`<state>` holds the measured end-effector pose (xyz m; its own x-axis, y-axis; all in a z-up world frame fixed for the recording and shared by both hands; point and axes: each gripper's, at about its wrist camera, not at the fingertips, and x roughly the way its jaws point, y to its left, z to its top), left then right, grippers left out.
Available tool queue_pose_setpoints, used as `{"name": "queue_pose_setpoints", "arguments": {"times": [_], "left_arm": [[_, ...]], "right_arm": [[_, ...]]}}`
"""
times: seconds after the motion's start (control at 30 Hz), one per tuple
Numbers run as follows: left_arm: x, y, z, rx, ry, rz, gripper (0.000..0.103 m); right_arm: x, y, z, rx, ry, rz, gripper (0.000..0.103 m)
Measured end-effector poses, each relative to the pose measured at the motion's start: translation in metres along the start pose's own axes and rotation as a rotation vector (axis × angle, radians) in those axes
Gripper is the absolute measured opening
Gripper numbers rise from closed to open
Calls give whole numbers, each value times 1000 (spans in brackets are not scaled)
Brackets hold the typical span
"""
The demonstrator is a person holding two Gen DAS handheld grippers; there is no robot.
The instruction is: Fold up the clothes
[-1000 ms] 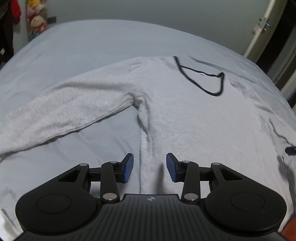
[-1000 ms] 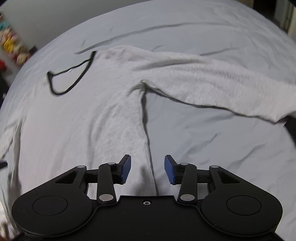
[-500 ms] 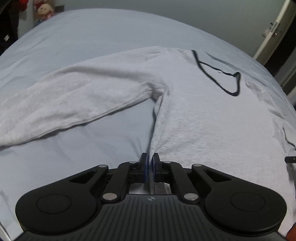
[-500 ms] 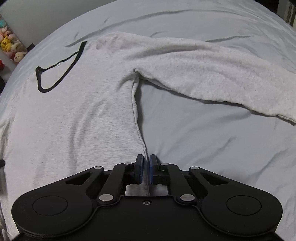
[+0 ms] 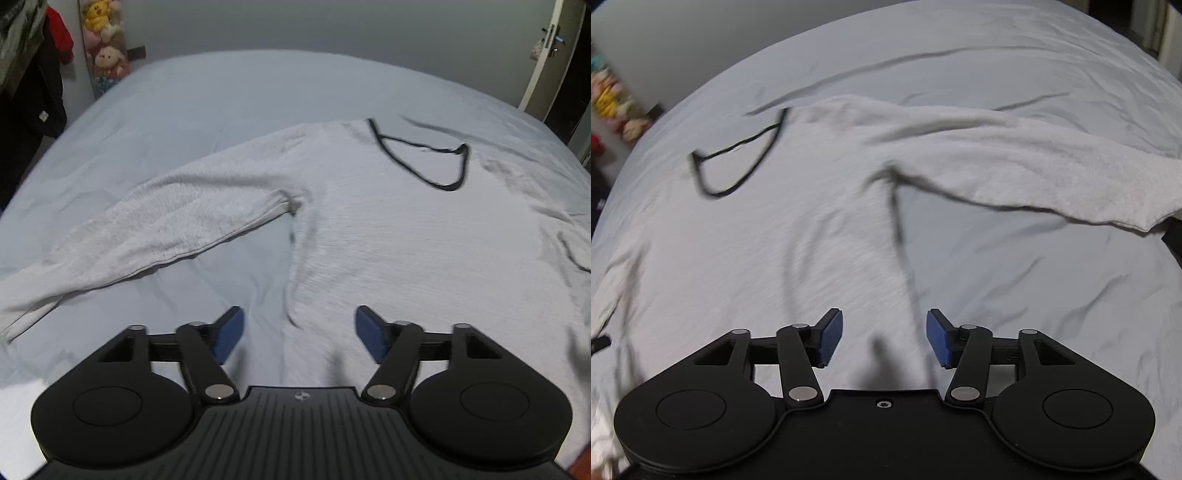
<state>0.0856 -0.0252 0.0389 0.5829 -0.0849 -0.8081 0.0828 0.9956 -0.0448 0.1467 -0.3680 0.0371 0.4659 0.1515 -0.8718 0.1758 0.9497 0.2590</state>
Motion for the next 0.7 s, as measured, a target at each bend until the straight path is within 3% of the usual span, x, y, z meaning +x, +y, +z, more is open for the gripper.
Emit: {"name": "queue_pose_setpoints", "arguments": {"times": [0.03, 0.13, 0.2, 0.3, 0.4, 0.53, 0.7], "left_arm": [[-11, -8, -3, 13, -7, 5, 78], [-46, -36, -17, 54, -19, 41, 80], [-57, -50, -23, 71, -10, 73, 80], [-64, -72, -35, 120, 24, 157, 80], [-71, -96, -57, 183, 39, 216, 80], [-81, -104, -76, 130, 40, 167, 80], [-95, -104, -93, 46, 29, 104, 80]], "right_arm": [[-9, 10, -5, -27, 4, 0, 65], [-39, 42, -22, -110, -9, 27, 66], [-50, 54, -30, -141, -18, 42, 69], [-70, 81, -51, -202, -27, 51, 83], [-83, 107, -84, -286, -33, 79, 83], [-94, 117, -117, -272, -43, 116, 83], [-114, 117, -140, -238, -95, 88, 83]]}}
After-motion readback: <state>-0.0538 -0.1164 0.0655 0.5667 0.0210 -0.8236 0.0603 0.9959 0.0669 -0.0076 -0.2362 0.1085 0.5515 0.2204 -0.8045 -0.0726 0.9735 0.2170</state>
